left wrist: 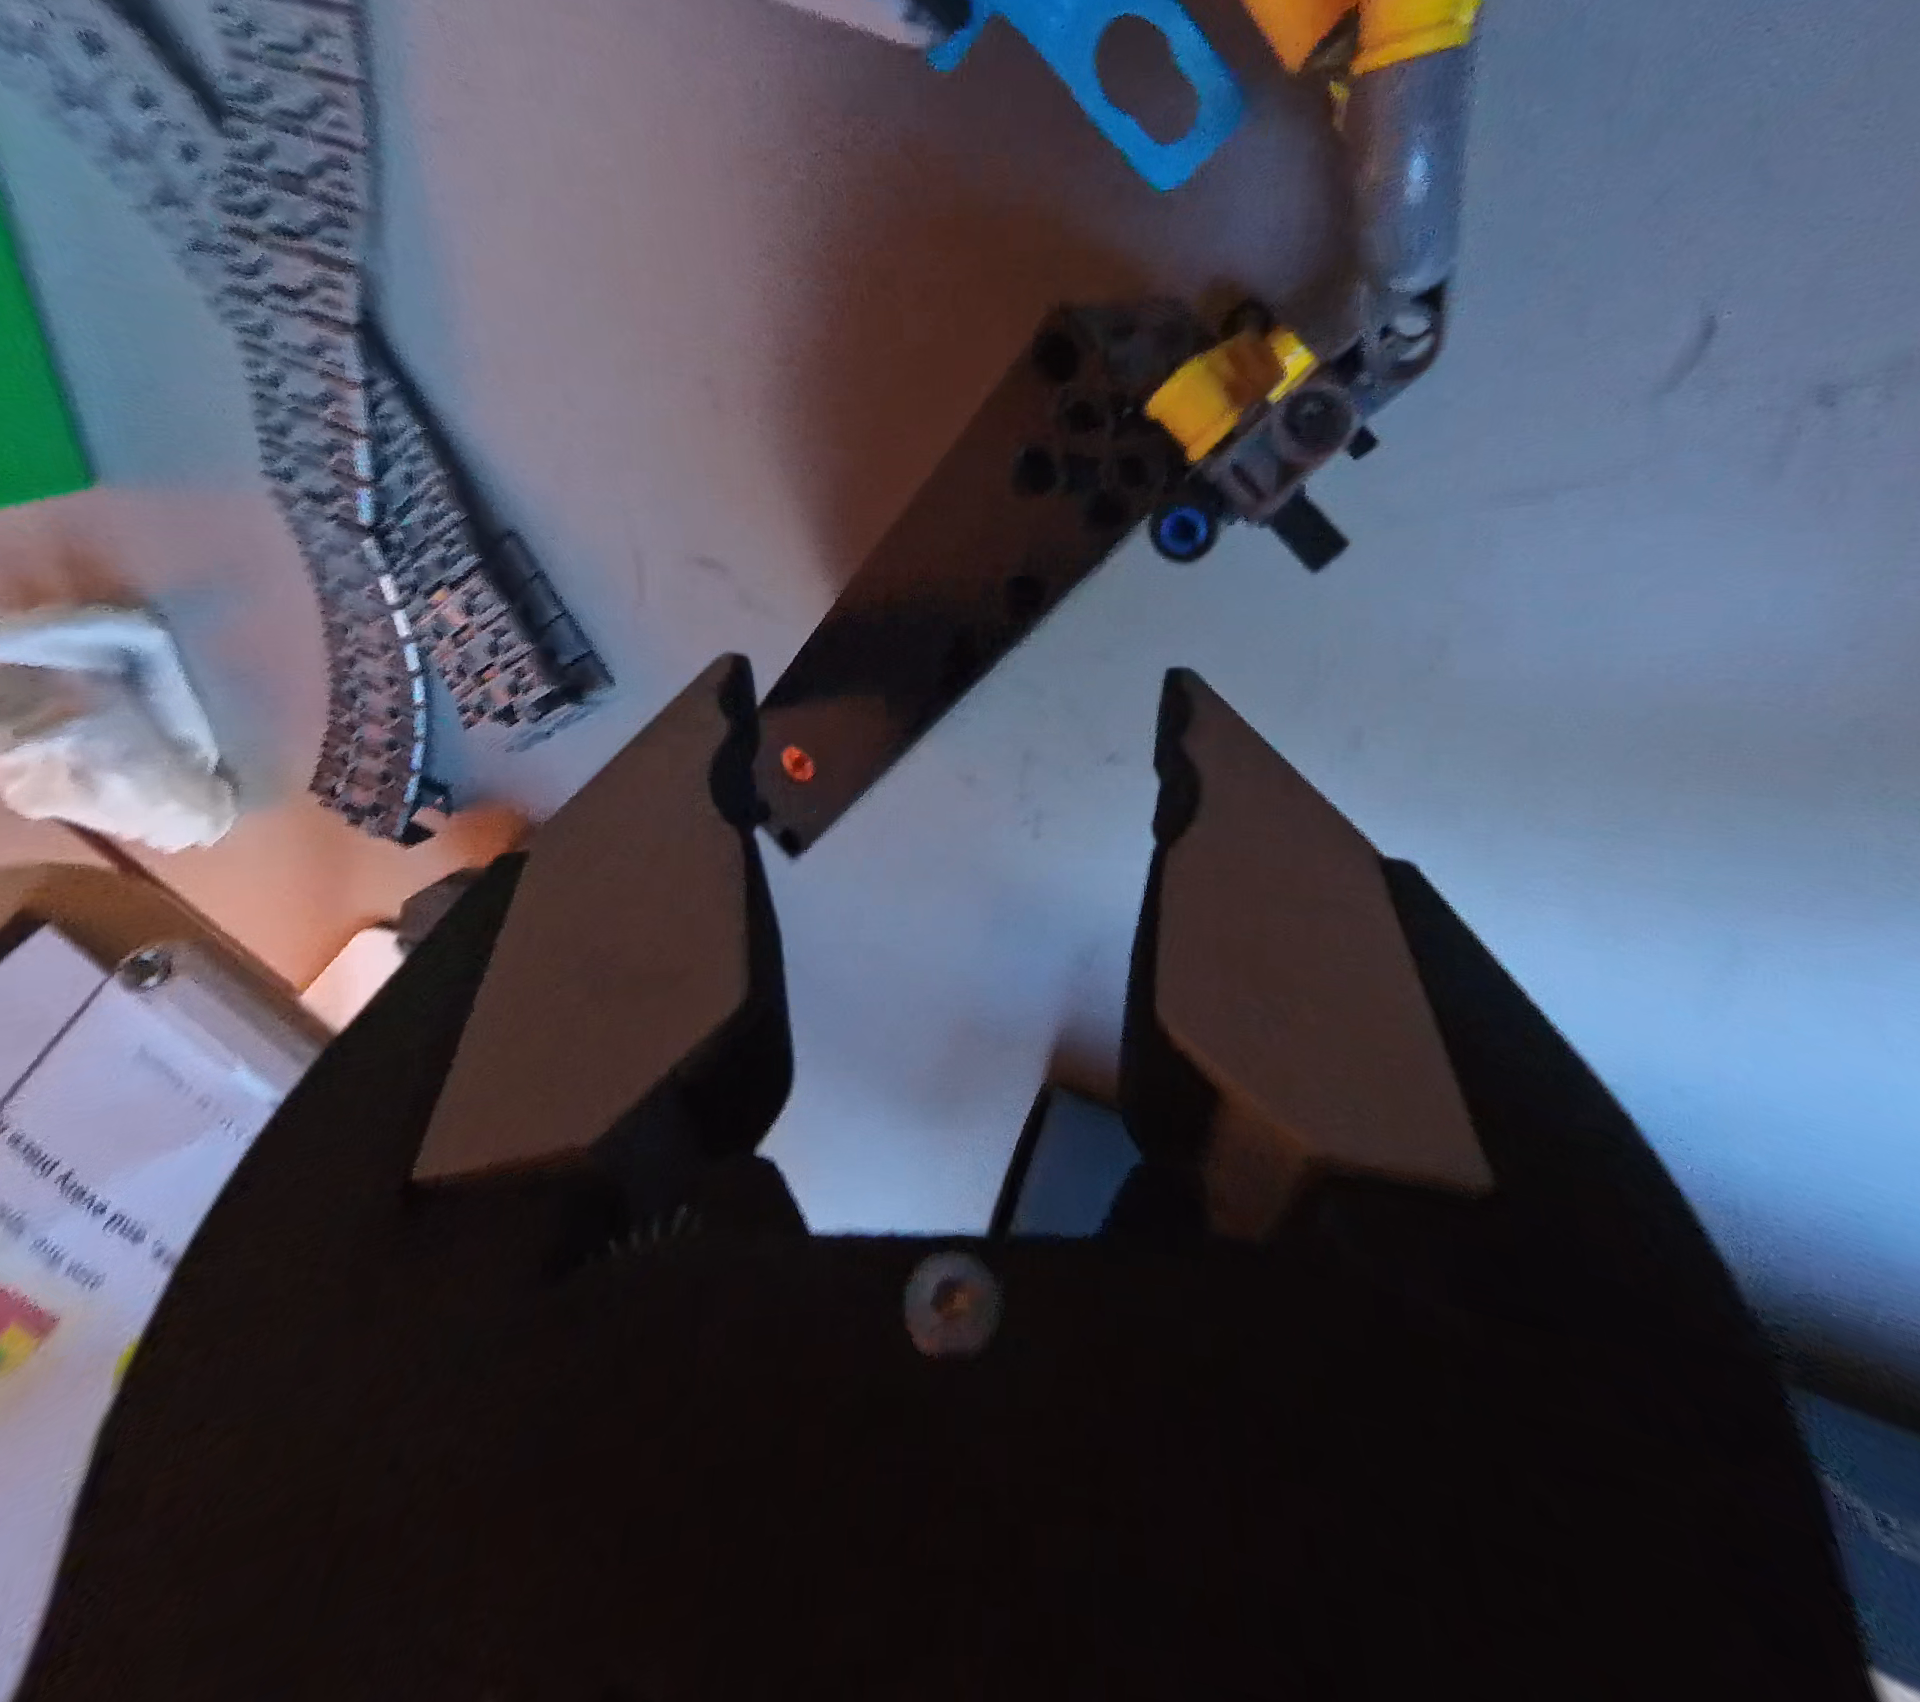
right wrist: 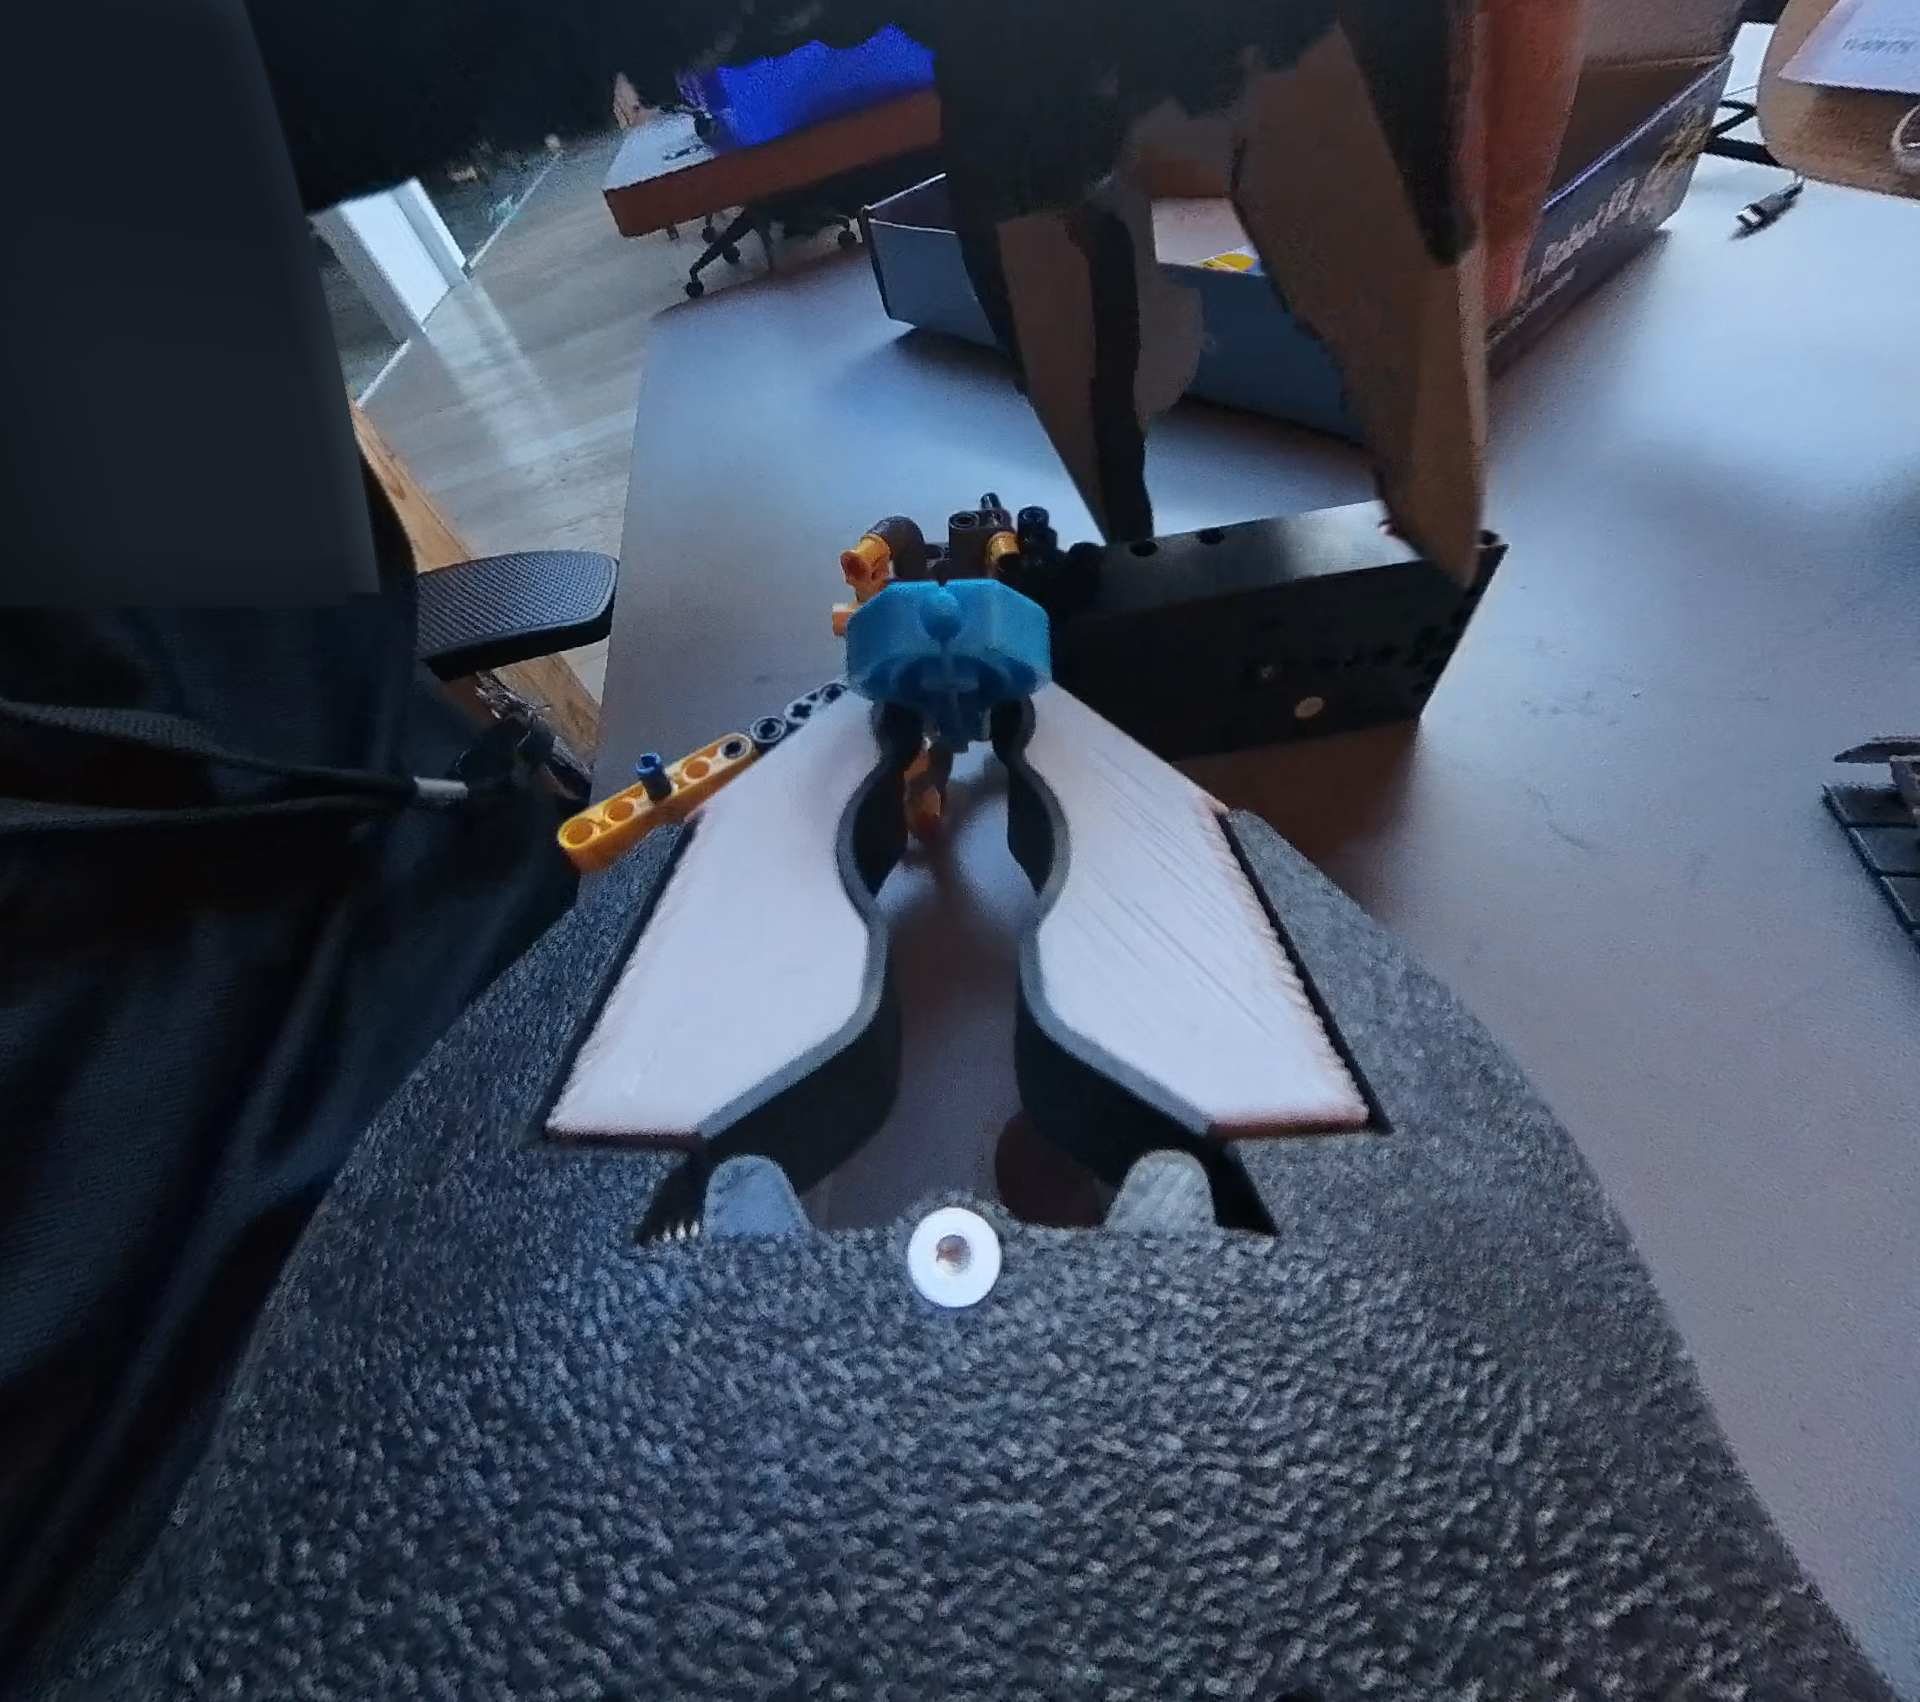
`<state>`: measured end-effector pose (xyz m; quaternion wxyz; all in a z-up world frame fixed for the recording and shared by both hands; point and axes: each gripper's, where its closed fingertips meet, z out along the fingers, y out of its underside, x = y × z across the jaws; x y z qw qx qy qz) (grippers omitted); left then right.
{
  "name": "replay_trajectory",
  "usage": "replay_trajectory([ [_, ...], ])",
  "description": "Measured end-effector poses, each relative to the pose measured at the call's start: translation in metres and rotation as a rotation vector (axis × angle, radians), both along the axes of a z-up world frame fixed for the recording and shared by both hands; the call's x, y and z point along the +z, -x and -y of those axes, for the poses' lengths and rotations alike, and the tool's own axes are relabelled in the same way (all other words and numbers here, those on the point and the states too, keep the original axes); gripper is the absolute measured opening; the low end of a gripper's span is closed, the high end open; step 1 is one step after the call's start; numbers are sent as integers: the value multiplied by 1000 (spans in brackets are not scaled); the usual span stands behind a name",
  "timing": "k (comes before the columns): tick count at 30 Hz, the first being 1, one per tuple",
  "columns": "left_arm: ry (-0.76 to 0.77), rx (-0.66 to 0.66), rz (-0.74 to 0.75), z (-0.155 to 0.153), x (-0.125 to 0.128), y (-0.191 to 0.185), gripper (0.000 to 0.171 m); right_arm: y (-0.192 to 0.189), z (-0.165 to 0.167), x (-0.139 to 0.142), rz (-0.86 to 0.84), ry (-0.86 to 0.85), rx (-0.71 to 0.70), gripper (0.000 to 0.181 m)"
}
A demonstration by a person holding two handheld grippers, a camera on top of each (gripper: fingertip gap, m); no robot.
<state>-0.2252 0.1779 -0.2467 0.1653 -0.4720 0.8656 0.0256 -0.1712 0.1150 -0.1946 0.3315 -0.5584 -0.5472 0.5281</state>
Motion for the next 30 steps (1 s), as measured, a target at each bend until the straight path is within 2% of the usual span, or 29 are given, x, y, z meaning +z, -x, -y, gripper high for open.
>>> replay_trajectory([
  [1,2,-3,0,1,-6,-2,77,-2,-2,-1,7,-5,0,9],
  [2,-8,4,6,0,-10,-4,70,-3,-4,-2,16,-11,0,9],
  [3,-26,26,15,-1,-11,-5,55,-6,-5,-3,21,-17,3,8],
  [4,-17,52,27,0,-12,-6,54,-8,-6,-4,24,-23,9,9],
  [6,-31,183,126,-5,-10,-11,50,-15,-10,-6,33,-53,3,9],
  [7,-51,225,194,-6,-6,-12,43,-18,-13,-6,36,-76,-8,8],
  [8,-83,258,266,-7,-2,-13,33,-21,-16,-6,34,-100,-23,8],
  [11,-238,397,454,-4,3,-10,31,-35,-31,4,-24,-170,-90,8],
  [12,-343,413,495,-2,5,-9,30,-39,-31,9,-53,-163,-84,8],
  [14,-597,409,493,3,8,-1,28,-46,-18,17,-103,-131,-9,8],
  [15,-667,410,494,8,7,1,27,-48,-12,17,-111,-136,22,8],
  [20,-737,441,468,30,-9,10,29,-46,6,-1,-37,-258,90,9],
  [30,-808,390,420,33,-9,4,28,-38,5,-1,-33,-241,87,8],
])
